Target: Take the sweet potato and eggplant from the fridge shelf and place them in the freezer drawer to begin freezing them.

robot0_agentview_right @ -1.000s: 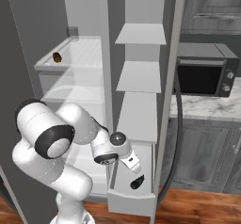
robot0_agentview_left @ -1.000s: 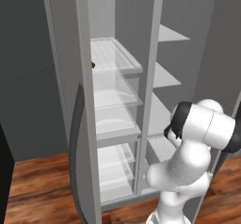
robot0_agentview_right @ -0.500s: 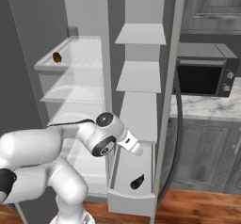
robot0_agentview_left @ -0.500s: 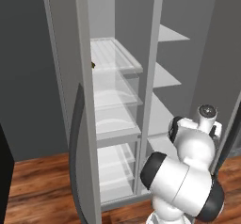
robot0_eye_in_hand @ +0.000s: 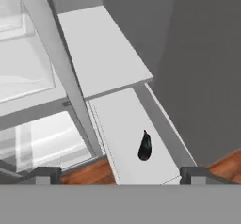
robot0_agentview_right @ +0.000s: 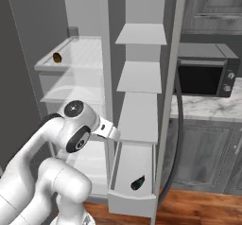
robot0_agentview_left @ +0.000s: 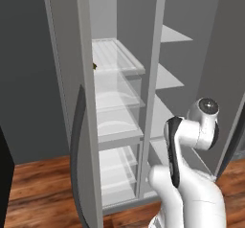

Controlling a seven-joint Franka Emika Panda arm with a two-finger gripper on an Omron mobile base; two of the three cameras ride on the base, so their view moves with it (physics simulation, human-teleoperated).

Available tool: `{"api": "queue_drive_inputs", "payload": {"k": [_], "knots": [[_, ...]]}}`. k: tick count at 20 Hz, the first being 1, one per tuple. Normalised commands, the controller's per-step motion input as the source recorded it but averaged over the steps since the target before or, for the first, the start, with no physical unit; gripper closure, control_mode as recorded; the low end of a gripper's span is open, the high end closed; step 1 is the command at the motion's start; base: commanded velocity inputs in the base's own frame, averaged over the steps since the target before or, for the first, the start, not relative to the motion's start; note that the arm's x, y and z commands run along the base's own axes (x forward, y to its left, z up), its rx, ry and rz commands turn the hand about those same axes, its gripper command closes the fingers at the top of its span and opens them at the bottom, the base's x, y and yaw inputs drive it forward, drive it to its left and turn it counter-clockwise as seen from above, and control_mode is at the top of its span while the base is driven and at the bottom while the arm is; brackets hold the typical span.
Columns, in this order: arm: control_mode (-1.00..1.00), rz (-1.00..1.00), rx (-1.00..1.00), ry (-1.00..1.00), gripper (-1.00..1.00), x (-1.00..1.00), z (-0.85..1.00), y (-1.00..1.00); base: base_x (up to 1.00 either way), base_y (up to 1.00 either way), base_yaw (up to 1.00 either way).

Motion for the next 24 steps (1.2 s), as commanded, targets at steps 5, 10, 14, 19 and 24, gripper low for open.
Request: {"api": "queue_drive_inputs", "payload": {"k": [5, 10, 14, 19, 24], "knots": [[-1.00, 0.37, 0.00, 0.12, -1.00, -0.31, 1.00, 0.85, 0.00, 0.00, 0.00], [-1.00, 0.19, -0.01, 0.12, -1.00, -0.04, 1.00, 0.91, 0.00, 0.00, 0.00], [-1.00, 0.11, 0.00, 0.11, -1.00, 0.05, 1.00, 0.84, 0.00, 0.00, 0.00], [-1.00, 0.01, 0.00, 0.10, -1.00, 0.63, 1.00, 0.91, 0.00, 0.00, 0.00], [-1.00, 0.00, 0.02, 0.07, -1.00, 0.13, 0.24, 0.13, 0.00, 0.00, 0.00]]}}
